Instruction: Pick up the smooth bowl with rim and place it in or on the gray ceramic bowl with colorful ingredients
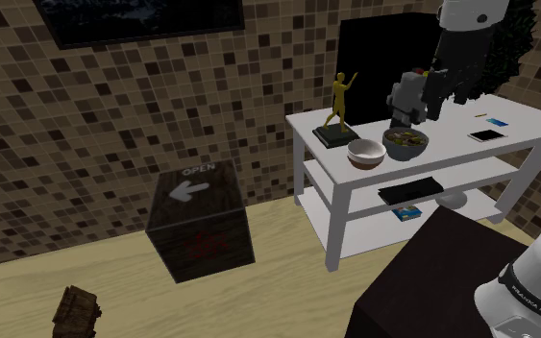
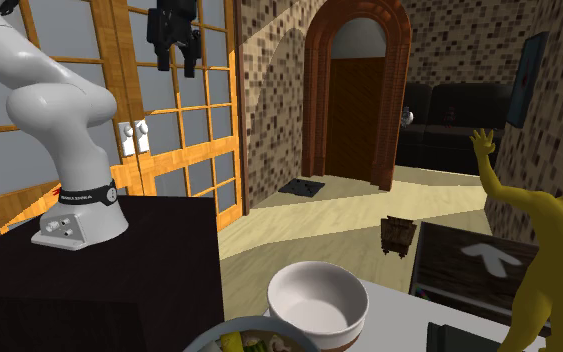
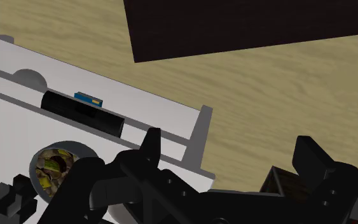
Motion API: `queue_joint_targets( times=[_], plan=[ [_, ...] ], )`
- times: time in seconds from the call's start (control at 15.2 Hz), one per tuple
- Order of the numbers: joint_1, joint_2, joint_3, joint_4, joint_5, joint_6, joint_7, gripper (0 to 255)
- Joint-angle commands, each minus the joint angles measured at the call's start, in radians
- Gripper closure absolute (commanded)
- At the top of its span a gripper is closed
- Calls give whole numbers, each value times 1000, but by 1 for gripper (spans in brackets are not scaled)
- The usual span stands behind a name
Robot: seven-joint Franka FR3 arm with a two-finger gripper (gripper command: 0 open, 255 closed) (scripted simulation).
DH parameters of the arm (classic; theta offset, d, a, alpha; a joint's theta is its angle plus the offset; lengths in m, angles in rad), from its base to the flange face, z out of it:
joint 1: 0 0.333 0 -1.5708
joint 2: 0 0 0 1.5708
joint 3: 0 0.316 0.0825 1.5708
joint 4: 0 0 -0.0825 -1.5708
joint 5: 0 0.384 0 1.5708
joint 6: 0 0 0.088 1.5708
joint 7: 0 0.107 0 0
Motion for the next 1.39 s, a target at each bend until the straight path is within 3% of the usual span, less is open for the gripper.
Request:
queue_joint_targets(
  times=[0.0, 0.66, 1.32],
  plan=[
    [0, 0, 0, 0, 0, 0, 0, 0],
    [-30, 285, -80, -42, -67, 340, -44, 0],
    [-53, 658, -145, 61, -90, 624, -91, 0]
  ],
)
